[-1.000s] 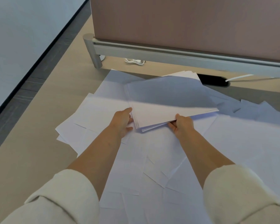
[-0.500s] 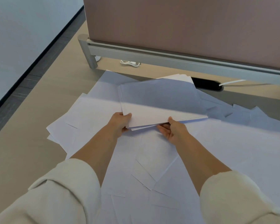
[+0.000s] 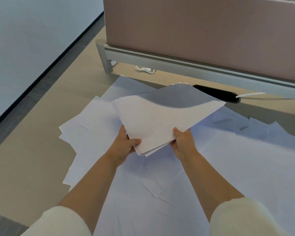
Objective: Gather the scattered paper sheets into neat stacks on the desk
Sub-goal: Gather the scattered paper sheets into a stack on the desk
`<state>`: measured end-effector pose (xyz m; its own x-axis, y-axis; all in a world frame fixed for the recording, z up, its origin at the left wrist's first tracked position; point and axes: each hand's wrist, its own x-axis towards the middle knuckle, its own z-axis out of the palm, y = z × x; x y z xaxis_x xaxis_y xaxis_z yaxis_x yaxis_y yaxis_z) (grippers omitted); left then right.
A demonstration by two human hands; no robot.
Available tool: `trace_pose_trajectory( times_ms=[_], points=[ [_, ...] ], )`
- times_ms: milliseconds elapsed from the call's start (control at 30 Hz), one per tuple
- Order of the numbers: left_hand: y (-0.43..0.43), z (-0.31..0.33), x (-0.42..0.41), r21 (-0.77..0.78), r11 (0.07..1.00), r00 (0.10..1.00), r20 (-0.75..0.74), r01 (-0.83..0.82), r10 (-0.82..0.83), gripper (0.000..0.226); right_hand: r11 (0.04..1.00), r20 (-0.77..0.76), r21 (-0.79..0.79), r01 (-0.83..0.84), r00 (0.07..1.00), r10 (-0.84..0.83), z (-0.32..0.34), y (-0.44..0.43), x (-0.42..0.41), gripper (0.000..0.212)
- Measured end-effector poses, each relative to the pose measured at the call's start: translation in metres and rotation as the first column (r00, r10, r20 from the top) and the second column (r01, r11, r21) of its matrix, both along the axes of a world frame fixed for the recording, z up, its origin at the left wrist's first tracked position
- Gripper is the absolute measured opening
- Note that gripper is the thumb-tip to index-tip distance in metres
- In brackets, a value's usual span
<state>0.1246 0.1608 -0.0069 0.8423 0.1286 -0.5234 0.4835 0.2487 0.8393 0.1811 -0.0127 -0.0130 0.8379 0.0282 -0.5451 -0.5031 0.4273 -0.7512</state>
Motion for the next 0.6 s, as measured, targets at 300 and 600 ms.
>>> trace_pose_trajectory(
  times_ms=[300, 600],
  points=[
    [0.056, 0.007, -0.04, 0.197, 0.894, 0.912, 0.009, -0.403, 0.409, 0.042, 0.993, -0.059, -0.035, -0.113, 0.992, 0.111, 0.006, 0.074, 0.015, 0.029],
    [0.081, 0.014, -0.044, -0.1, 0.757, 0.757, -0.218, -0.645, 0.616, 0.043, 0.958, -0.153, -0.2, -0.203, 0.973, 0.174, -0.011, 0.116, 0.041, 0.024]
  ],
)
